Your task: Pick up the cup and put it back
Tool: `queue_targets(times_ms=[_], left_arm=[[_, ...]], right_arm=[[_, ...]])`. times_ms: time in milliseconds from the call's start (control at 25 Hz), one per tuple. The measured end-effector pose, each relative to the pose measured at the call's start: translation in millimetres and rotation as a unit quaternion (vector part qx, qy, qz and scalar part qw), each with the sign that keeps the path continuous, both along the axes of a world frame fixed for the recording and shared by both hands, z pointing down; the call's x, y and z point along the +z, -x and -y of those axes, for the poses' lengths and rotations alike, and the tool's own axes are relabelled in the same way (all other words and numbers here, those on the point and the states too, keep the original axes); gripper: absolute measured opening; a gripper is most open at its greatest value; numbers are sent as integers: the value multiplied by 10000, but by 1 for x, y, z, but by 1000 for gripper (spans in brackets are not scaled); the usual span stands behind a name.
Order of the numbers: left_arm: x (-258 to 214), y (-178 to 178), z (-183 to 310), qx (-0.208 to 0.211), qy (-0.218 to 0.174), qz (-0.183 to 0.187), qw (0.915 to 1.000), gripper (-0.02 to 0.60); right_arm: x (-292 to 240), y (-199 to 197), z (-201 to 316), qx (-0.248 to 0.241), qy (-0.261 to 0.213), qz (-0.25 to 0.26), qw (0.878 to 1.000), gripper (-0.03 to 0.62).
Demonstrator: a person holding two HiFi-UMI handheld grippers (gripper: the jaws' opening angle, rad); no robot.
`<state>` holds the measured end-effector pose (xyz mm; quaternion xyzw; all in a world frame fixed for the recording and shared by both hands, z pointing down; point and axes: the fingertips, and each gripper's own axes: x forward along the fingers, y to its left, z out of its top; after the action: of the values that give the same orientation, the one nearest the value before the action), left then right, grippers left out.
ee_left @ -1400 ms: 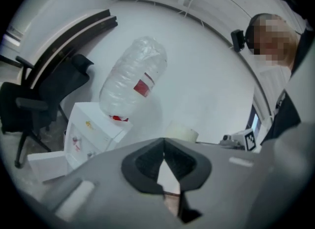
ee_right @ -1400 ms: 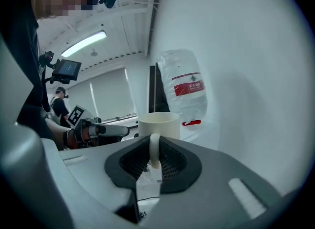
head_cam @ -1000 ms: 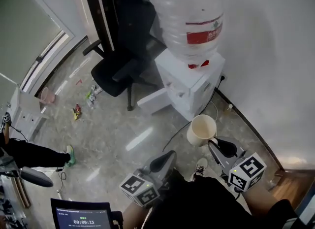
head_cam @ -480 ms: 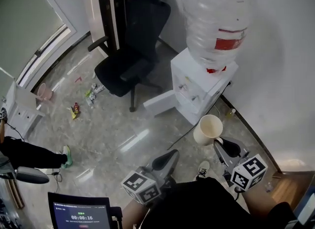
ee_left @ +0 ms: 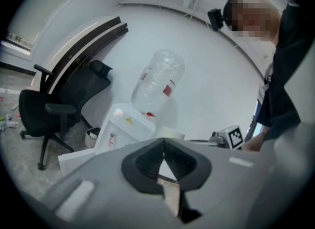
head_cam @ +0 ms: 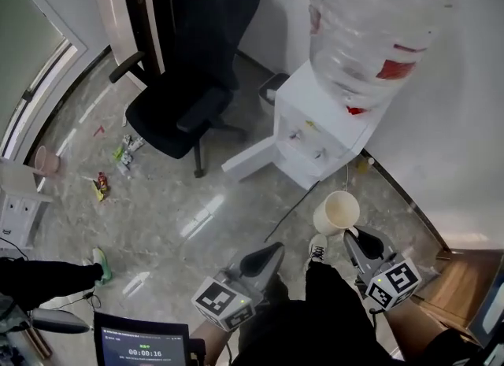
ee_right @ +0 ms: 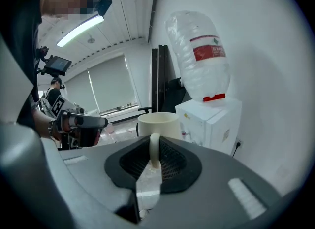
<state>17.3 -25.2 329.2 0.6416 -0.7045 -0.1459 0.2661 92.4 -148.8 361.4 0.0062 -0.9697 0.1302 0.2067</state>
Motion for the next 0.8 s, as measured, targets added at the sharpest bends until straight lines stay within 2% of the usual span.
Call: queue_targets(times_ms=[120, 360, 480, 640, 800], left_arm=[[32, 6, 23, 100, 194, 35, 9998, 3], [95, -5, 59, -245, 615, -262, 9975, 3], [127, -14, 65, -389, 756, -259, 9960, 3], [199, -11, 66, -280, 1163, 373, 9921, 3], [277, 12, 68, -217, 1322, 666, 9887, 4]], right_arm=[[36, 27, 9, -192, -26, -6, 9998, 48], [118, 68, 23, -775, 570, -76, 9953, 48], [167, 81, 22, -1251, 546, -176, 9905, 48], [239, 95, 21, -1667, 427, -263, 9847, 48], [310, 104, 30, -1599, 426, -318, 9857, 48]])
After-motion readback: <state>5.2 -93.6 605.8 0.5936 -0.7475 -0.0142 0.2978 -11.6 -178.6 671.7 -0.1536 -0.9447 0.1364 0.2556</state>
